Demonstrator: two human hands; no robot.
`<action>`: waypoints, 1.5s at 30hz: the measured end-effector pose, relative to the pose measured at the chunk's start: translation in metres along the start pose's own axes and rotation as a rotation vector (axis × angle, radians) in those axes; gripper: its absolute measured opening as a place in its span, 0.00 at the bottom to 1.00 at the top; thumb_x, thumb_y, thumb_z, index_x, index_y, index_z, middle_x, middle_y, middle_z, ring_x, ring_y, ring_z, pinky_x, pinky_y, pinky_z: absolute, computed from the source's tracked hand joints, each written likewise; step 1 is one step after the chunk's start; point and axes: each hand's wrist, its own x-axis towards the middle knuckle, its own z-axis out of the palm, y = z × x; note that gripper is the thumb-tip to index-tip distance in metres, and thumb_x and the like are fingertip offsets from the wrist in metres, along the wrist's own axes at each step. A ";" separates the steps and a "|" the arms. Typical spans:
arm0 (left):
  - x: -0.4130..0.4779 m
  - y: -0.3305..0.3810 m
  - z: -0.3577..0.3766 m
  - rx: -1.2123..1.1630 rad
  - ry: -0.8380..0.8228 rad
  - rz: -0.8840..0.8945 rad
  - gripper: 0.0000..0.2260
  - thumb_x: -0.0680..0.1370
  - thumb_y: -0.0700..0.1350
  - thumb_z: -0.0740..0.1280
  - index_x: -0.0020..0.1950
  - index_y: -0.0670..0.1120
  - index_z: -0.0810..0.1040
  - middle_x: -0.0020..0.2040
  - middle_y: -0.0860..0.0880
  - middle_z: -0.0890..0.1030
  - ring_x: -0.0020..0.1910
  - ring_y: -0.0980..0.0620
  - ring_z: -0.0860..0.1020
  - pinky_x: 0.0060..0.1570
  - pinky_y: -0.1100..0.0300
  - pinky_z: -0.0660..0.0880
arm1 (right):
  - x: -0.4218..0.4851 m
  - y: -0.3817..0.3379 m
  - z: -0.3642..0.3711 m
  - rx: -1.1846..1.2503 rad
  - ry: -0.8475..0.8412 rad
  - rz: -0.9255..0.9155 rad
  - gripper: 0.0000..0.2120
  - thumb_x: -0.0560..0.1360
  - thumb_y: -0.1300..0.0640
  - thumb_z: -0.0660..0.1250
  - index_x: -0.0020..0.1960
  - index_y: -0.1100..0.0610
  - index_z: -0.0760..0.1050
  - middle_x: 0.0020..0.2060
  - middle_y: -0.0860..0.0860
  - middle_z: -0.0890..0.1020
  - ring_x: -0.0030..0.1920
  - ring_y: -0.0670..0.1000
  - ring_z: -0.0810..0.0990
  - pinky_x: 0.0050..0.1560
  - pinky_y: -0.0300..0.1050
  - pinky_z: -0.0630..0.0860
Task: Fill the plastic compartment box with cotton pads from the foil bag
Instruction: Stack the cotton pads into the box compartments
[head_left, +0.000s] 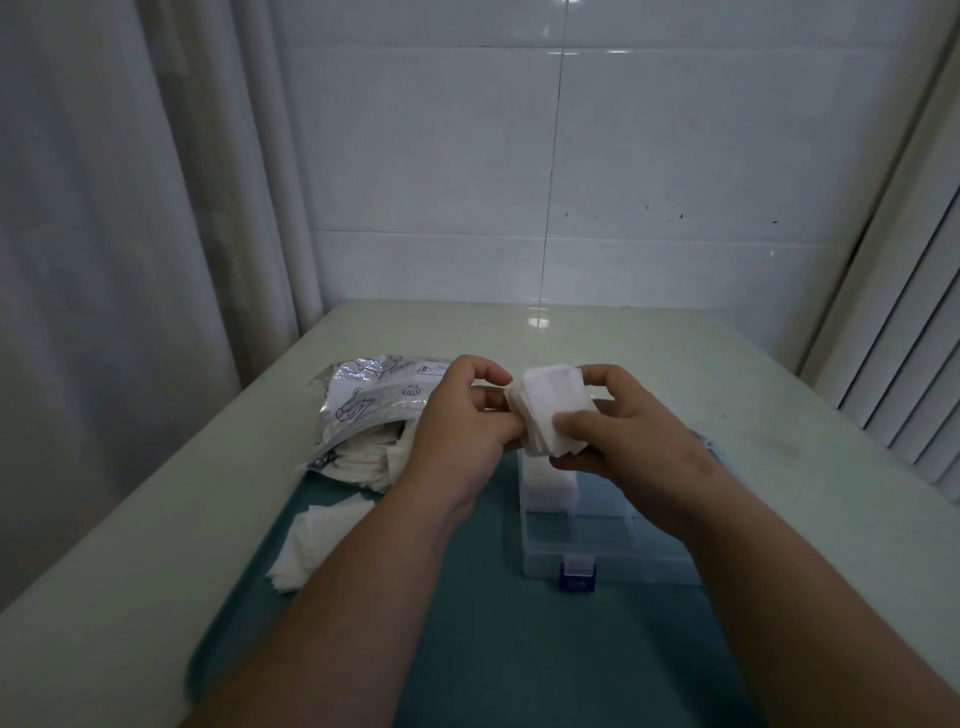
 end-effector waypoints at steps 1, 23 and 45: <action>0.000 0.000 0.000 -0.007 0.000 0.000 0.16 0.71 0.27 0.67 0.48 0.47 0.73 0.45 0.38 0.82 0.42 0.45 0.81 0.38 0.56 0.79 | 0.000 0.000 0.000 0.018 0.011 0.007 0.18 0.75 0.61 0.68 0.61 0.49 0.68 0.52 0.52 0.78 0.49 0.55 0.83 0.47 0.47 0.83; -0.003 -0.015 0.019 0.267 0.175 -0.077 0.11 0.81 0.48 0.59 0.46 0.47 0.79 0.42 0.49 0.79 0.43 0.50 0.77 0.42 0.54 0.73 | -0.001 0.010 0.006 -0.685 0.011 -0.183 0.09 0.78 0.52 0.64 0.54 0.46 0.64 0.50 0.45 0.75 0.42 0.45 0.78 0.42 0.39 0.77; -0.007 -0.017 0.027 0.274 0.167 -0.022 0.10 0.80 0.51 0.59 0.46 0.49 0.77 0.38 0.53 0.76 0.42 0.49 0.74 0.50 0.50 0.73 | -0.001 0.006 0.004 -0.794 0.055 -0.226 0.09 0.74 0.52 0.71 0.45 0.47 0.70 0.39 0.45 0.77 0.39 0.44 0.76 0.42 0.38 0.76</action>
